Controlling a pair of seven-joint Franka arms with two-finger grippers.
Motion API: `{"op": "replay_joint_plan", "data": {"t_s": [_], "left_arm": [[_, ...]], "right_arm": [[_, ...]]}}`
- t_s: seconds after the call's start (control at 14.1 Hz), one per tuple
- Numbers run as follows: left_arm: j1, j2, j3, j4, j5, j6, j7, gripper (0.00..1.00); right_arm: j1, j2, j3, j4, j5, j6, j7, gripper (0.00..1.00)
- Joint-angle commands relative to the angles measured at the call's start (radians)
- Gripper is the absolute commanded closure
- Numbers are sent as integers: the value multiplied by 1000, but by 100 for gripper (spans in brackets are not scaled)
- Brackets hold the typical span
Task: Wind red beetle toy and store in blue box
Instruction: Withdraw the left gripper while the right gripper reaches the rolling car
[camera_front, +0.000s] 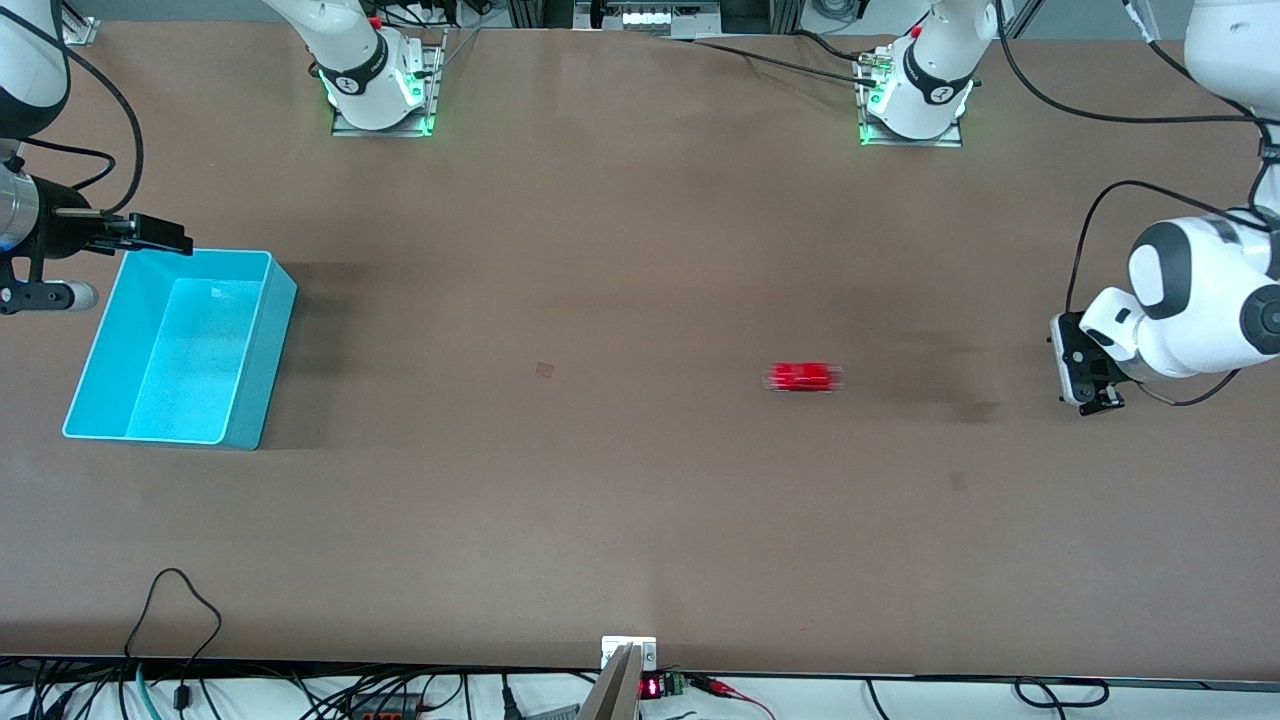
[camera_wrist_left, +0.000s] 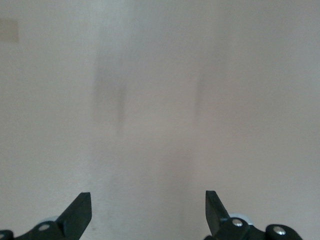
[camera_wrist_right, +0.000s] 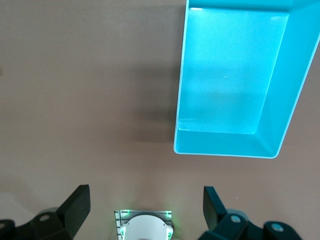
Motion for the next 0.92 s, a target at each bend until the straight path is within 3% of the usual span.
{"op": "replay_joint_plan", "data": {"t_s": [0.0, 0.42, 0.85], "left_arm": [[1, -48, -41, 62, -1, -171, -123, 0], [-1, -143, -104, 164, 4, -447, -410, 0], [1, -165, -201, 327, 1, -629, -784, 0]], "right_arm": [[-6, -4, 7, 5, 4, -13, -12, 0], [-8, -5, 7, 2, 4, -15, -12, 0], [-5, -4, 11, 3, 7, -10, -16, 0]]}}
